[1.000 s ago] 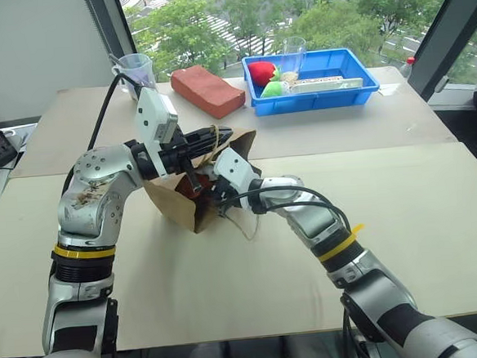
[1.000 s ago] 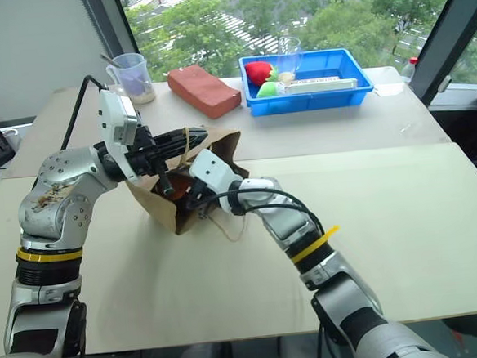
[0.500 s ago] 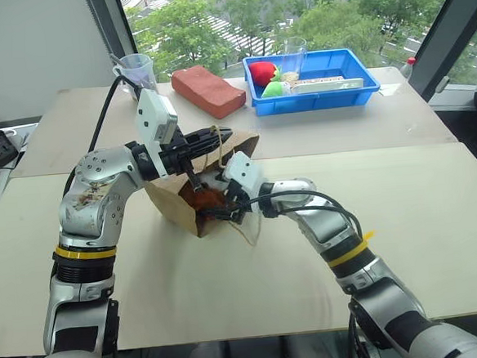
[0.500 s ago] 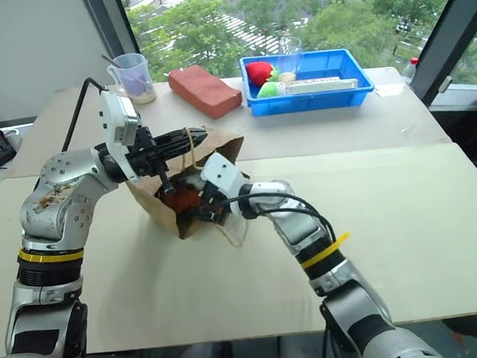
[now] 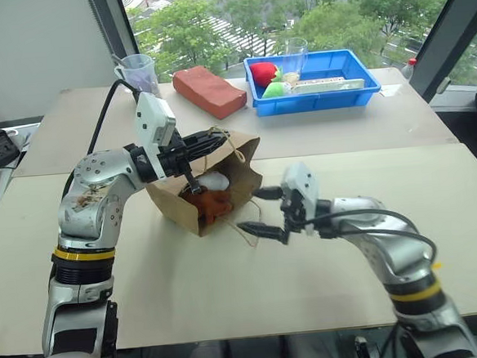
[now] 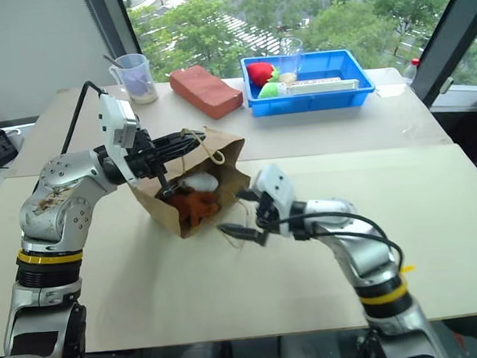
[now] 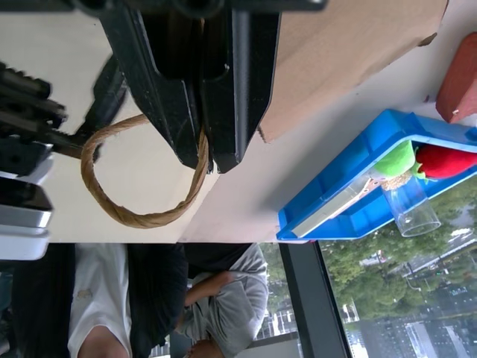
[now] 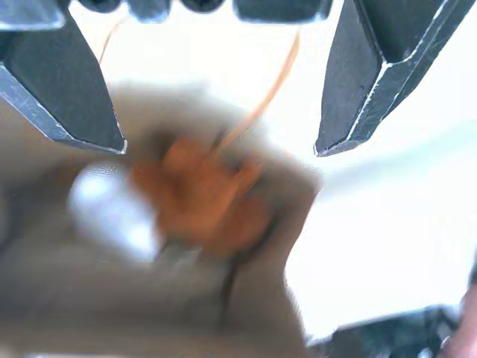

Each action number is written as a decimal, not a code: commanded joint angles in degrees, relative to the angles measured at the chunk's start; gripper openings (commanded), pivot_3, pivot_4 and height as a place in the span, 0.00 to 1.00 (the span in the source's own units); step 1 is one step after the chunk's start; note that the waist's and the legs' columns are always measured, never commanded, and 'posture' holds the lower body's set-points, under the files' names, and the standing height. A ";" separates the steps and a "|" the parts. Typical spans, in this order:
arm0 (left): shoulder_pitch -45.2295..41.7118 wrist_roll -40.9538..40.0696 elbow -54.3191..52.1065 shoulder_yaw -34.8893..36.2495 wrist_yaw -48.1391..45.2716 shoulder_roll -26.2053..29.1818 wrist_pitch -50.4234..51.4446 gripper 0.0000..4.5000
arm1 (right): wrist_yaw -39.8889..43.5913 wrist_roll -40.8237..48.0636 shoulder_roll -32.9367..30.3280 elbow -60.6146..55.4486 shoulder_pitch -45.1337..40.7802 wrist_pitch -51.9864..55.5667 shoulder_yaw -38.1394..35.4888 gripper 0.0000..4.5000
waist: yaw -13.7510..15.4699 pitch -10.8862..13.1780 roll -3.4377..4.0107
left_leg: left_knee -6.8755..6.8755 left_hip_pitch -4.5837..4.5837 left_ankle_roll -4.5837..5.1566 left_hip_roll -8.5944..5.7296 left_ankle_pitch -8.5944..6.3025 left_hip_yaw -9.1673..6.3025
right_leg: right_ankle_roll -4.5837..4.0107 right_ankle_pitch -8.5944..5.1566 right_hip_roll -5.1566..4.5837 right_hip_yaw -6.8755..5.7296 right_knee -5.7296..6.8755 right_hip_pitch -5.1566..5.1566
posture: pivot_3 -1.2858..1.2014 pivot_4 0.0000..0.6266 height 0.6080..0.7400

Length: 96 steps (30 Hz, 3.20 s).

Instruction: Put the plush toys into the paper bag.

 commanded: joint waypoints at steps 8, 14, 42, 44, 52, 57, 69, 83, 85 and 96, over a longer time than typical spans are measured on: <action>-1.46 -0.34 -0.82 0.92 -0.32 -0.08 -1.45 0.00 | -3.28 -2.29 2.06 2.93 -1.53 2.17 6.74 1.00 | -0.08 0.00 0.00 | 0.04 0.04 -0.01 0.02 0.01 0.03 | -0.01 0.00 0.01 0.03 0.01 -0.03 | 0.52 0.24 1.00; -1.68 -0.24 -0.91 1.00 -0.26 0.16 -1.23 0.00 | -3.73 -4.57 1.78 5.67 -2.01 1.03 8.95 0.88 | 0.68 0.00 0.00 | 0.05 0.01 0.00 -0.01 0.00 0.02 | -0.01 0.00 -0.02 0.01 0.02 -0.02 | 0.52 0.24 1.00; -16.62 0.64 15.51 0.81 2.13 -8.47 -4.28 0.00 | -10.68 -6.36 4.90 -3.40 -6.91 -25.28 -3.52 0.01 | 1.23 0.01 -0.01 | 0.10 -0.03 -0.01 -0.04 0.01 0.02 | -0.01 0.00 0.00 0.00 0.02 -0.01 | 0.52 0.24 1.00; -17.63 0.86 17.35 0.56 1.60 -9.12 -5.07 0.00 | -10.45 -5.21 4.96 -4.94 -8.04 -24.42 -3.67 0.01 | 1.23 0.01 -0.01 | 0.10 -0.03 -0.01 -0.04 0.01 0.02 | -0.01 0.00 0.00 -0.01 0.02 -0.01 | 0.52 0.24 1.00; -15.72 1.57 18.49 -1.48 -2.54 -9.61 -5.68 0.00 | -10.22 -2.73 4.06 -8.26 -10.32 -19.56 -2.81 0.01 | 1.23 0.00 -0.01 | 0.10 -0.04 0.00 -0.04 0.01 0.02 | -0.01 0.00 0.00 -0.01 0.01 -0.01 | 0.52 0.24 1.00; -13.38 2.74 19.20 -2.07 -4.65 -8.52 -5.36 0.00 | -10.58 -4.50 4.30 -4.21 -10.39 -12.42 2.35 0.01 | 1.02 0.01 -0.01 | 0.10 -0.01 0.00 0.00 0.01 0.02 | -0.01 0.00 0.04 -0.01 0.04 -0.01 | 0.52 0.24 1.00; -8.81 2.52 11.81 -2.75 -5.87 -6.55 -1.31 0.00 | -16.24 -9.18 10.84 3.93 -13.20 -14.54 3.66 0.01 | 1.05 0.00 -0.01 | 0.10 -0.03 0.00 -0.02 0.01 0.02 | -0.01 0.00 0.01 -0.01 0.04 -0.02 | 0.52 0.24 1.00; 1.19 -5.23 -5.45 6.11 -1.64 3.74 10.25 1.00 | -4.50 2.19 0.89 -4.27 -10.87 -7.43 -1.86 0.68 | 1.07 0.01 -0.01 | 0.09 -0.03 0.02 0.04 0.00 0.00 | -0.01 0.00 0.02 -0.01 0.03 -0.02 | 0.52 0.24 1.00; 3.45 -7.30 -7.64 8.67 -0.96 5.64 12.52 1.00 | -3.17 5.54 -0.79 -5.63 -12.03 -4.02 -3.40 0.83 | 1.04 0.01 -0.01 | 0.09 -0.01 0.02 0.08 0.00 0.00 | -0.01 0.00 0.03 -0.01 0.02 -0.02 | 0.52 0.24 1.00; 18.99 -6.65 -10.88 10.33 -9.52 15.47 5.97 1.00 | 2.38 28.18 -12.54 -5.21 -24.64 18.75 -13.47 0.99 | 1.50 0.02 0.01 | -0.04 0.01 0.07 0.26 -0.04 0.04 | -0.09 0.00 0.00 -0.10 -0.56 0.07 | 0.52 0.24 1.00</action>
